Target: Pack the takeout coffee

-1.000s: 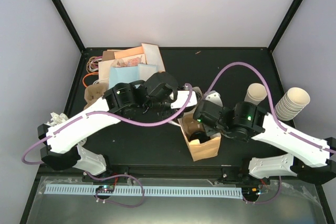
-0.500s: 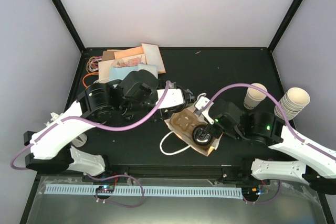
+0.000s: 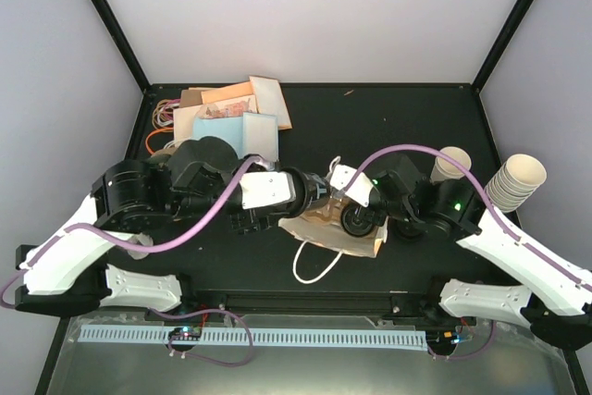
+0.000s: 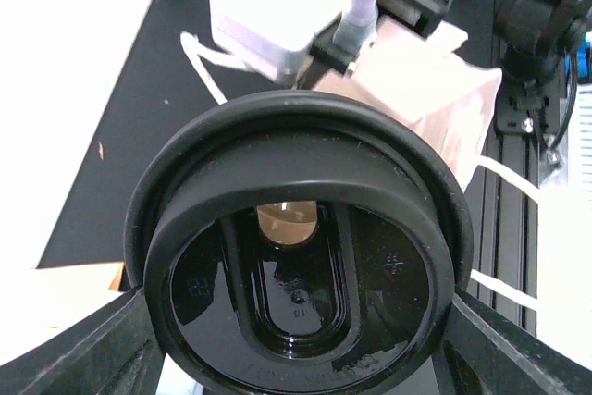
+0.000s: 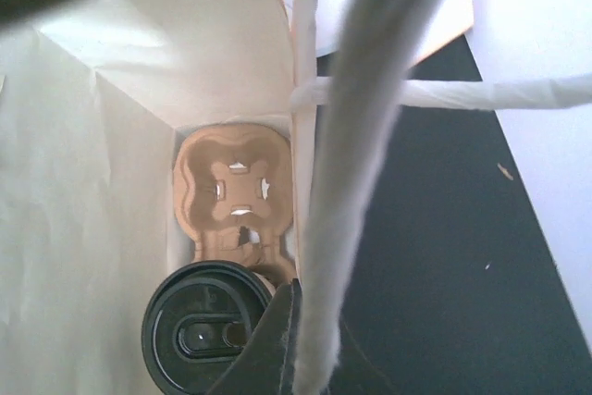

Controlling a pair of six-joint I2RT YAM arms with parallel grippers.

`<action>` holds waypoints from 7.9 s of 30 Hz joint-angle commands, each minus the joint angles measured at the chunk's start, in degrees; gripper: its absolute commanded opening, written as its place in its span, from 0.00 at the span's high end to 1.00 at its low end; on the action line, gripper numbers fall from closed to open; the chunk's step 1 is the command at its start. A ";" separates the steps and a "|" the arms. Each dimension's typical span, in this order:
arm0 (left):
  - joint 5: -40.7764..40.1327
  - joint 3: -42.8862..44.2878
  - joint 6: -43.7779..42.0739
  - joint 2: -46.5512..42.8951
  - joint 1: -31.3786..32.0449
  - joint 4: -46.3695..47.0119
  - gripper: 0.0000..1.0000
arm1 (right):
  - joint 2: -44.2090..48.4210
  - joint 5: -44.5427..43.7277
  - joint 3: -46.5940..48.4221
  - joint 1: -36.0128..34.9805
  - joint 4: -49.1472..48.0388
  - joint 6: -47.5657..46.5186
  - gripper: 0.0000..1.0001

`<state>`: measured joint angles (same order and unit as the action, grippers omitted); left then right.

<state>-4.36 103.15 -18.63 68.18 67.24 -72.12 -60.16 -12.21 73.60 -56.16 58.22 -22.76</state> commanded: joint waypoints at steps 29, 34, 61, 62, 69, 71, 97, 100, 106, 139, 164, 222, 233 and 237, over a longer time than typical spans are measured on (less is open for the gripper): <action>-26.47 -12.12 6.44 12.01 18.42 -4.51 0.42 | 4.92 14.31 -3.88 0.44 -6.61 -15.29 0.99; -31.01 -13.26 9.85 14.69 18.89 -5.59 0.43 | 7.26 13.96 -6.09 0.35 -9.18 -15.50 0.99; -37.02 -20.27 17.25 19.73 21.78 -3.67 0.46 | 18.67 17.27 -11.22 -3.72 -8.33 -20.18 0.99; -36.80 -20.75 17.09 19.64 21.79 -2.86 0.46 | 18.79 16.92 -11.69 -4.06 -8.18 -20.55 0.99; -34.12 -25.43 14.58 17.84 21.88 5.94 0.46 | 20.25 17.82 -15.32 -5.50 -10.96 -20.87 0.99; -34.18 -27.34 13.70 17.16 21.83 8.27 0.46 | 20.82 18.56 -16.42 -5.77 -11.71 -20.91 0.99; -31.63 -36.11 12.72 14.01 21.72 15.20 0.46 | 21.60 22.89 -13.53 -6.24 -7.10 -14.63 0.40; -31.60 -36.97 12.93 13.67 21.70 15.78 0.46 | 21.43 25.43 -11.70 -6.24 -5.10 -12.50 0.39; -31.41 -38.39 13.62 12.84 21.70 16.62 0.46 | 22.80 25.53 -8.47 -6.15 -7.51 -5.17 0.37; -35.92 -42.11 13.77 10.90 22.08 20.87 0.46 | -24.82 36.63 -8.30 31.46 -21.22 42.68 0.53; -37.71 -43.38 10.00 12.63 22.10 23.32 0.46 | -49.12 50.78 -10.06 24.03 -25.40 37.91 0.53; -37.36 -48.67 14.92 11.27 24.77 23.80 0.48 | -42.91 36.09 -12.89 25.76 -21.19 37.02 0.78; -37.43 -49.61 14.12 10.70 24.87 25.54 0.48 | -48.63 48.42 -12.65 24.50 -24.36 36.92 0.96; -37.08 -50.55 14.58 10.03 24.87 25.95 0.48 | -49.92 52.27 -12.67 24.52 -25.10 36.27 0.95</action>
<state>-41.41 53.41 -4.89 79.99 91.64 -47.86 -107.77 35.16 60.40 -31.18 34.46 14.83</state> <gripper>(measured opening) 0.752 0.046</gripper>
